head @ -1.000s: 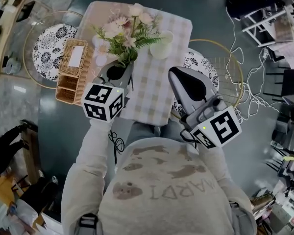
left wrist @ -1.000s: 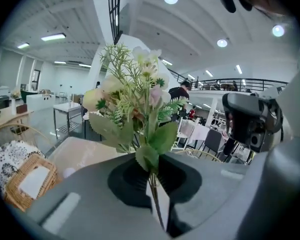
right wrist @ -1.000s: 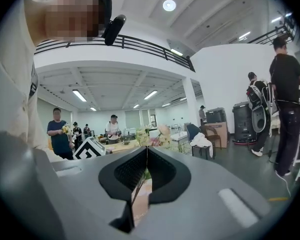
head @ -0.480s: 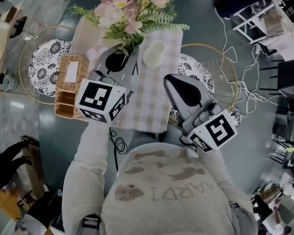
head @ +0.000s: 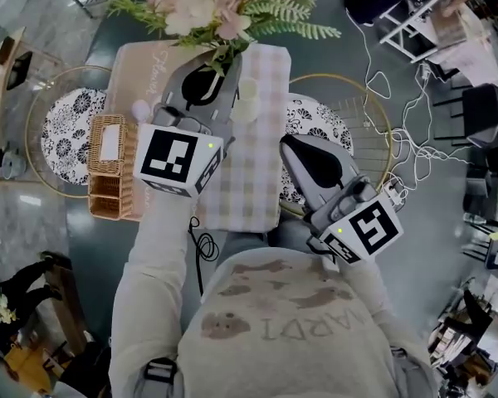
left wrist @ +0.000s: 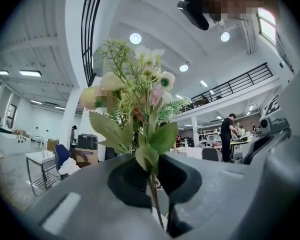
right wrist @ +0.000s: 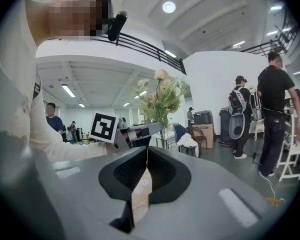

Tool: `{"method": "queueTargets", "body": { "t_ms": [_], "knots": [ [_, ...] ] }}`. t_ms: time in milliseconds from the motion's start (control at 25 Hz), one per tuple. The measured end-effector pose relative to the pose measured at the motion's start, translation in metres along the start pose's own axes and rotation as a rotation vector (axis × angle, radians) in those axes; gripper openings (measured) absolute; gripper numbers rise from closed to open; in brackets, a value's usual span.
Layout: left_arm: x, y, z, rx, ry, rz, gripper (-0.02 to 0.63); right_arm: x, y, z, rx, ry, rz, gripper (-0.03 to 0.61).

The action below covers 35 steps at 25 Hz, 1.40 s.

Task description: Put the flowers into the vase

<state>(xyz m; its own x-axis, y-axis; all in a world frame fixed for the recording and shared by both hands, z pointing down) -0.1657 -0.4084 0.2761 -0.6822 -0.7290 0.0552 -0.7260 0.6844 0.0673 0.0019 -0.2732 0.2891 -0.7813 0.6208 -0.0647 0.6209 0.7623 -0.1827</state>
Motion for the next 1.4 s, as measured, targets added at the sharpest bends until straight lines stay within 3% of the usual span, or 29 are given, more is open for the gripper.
{"method": "queueTargets", "body": {
  "t_ms": [440, 920, 1160, 1400],
  "knots": [
    [-0.007, -0.026, -0.047, -0.008, -0.033, -0.029, 0.017, -0.014, 0.021, -0.009, 0.037, -0.009, -0.071, 0.029],
    [-0.004, -0.023, -0.124, 0.09, -0.062, 0.036, 0.017, -0.01, 0.029, -0.017, 0.091, 0.003, -0.09, 0.029],
    [-0.001, -0.02, -0.145, 0.119, -0.03, 0.074, 0.018, -0.008, 0.029, -0.019, 0.101, 0.005, -0.087, 0.029],
    [-0.004, -0.022, -0.164, 0.172, -0.032, 0.061, 0.02, -0.007, 0.028, -0.02, 0.11, 0.013, -0.083, 0.029]
  ]
}}
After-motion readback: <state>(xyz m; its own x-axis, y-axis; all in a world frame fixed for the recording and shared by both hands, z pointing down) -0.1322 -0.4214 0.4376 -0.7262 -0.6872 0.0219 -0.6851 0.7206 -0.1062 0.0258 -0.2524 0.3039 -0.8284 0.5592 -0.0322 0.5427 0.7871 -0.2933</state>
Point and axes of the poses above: the fingertips, and each gripper's own axes: y backward along the fingers, x to its left, z out of its top, the point moved 9 cm from there along y, backward along the fingers, and after that the axes turned 3 degrees about y, right-handed, at the moved point
